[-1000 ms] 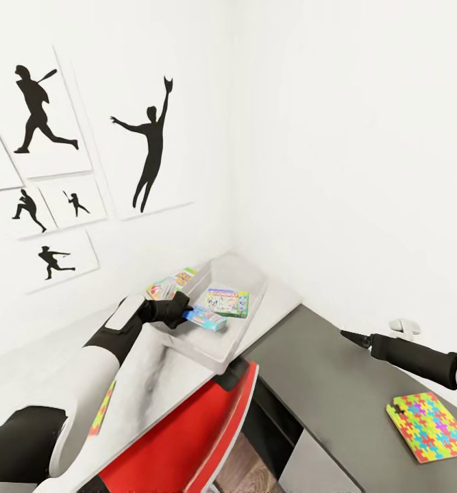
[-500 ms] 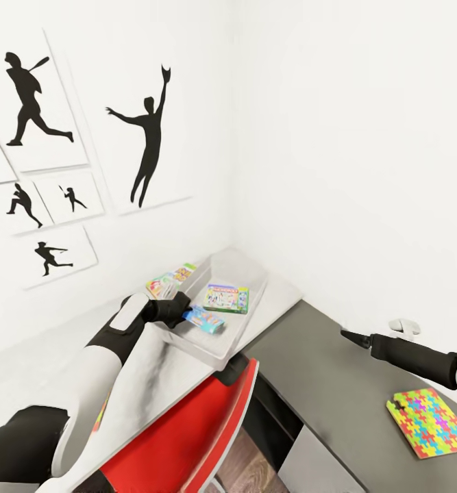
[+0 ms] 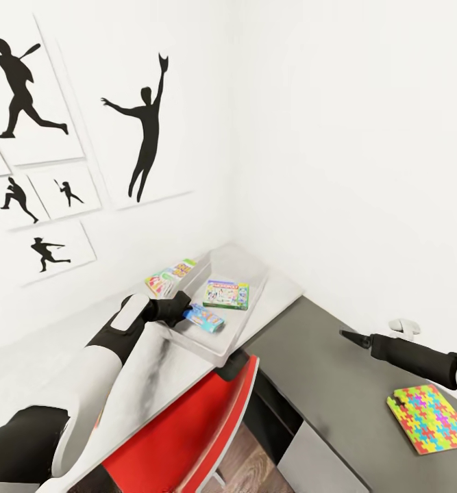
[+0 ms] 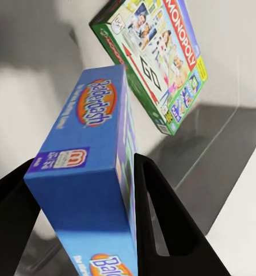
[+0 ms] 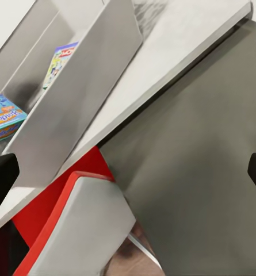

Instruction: Put all the toys in the child's room - the three board games (two on the bed and one on the table), the two jigsaw puzzles on the table, and the tennis ball on the table - inside the toy box on the table in the child's room.

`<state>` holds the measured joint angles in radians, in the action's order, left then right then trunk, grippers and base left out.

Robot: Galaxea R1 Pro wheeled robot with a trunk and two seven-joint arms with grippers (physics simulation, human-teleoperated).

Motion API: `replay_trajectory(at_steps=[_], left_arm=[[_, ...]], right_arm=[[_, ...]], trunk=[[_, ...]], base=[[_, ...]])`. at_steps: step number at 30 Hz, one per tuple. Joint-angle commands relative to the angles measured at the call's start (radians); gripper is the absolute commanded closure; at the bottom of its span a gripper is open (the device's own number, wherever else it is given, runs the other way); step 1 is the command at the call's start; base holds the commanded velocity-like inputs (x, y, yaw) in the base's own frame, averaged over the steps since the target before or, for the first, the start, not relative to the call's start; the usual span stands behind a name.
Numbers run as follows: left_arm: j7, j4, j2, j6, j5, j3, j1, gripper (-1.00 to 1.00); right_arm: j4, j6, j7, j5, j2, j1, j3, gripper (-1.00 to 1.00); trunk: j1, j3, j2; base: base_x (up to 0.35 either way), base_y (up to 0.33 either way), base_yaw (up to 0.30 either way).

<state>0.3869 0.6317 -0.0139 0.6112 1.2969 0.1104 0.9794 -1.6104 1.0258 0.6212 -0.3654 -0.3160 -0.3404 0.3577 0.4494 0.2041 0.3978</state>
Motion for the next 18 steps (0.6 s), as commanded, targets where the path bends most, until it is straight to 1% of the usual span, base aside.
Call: replay_trajectory(at_steps=[1,7,18], left_arm=[[0.009,0.002,0.0,-0.001,0.011,0.002,0.001,1.0],[0.007,0.007,0.0,-0.001,0.01,0.001,0.001,1.0],[0.0,0.012,-0.004,0.0,0.01,0.001,0.008,1.0]], right_arm=[[0.0,0.005,0.007,0.005,0.0,-0.001,0.001,-1.0],[0.0,0.005,0.008,0.005,0.0,-0.001,0.002,-1.0],[-0.001,0.005,0.008,0.005,0.0,0.0,0.002,-1.0]], trunk=[[0.001,0.004,0.002],[0.001,0.009,0.002],[0.001,0.011,0.002]], base=[[0.0,0.0,0.0],[0.0,0.0,0.0],[0.0,0.0,0.0]])
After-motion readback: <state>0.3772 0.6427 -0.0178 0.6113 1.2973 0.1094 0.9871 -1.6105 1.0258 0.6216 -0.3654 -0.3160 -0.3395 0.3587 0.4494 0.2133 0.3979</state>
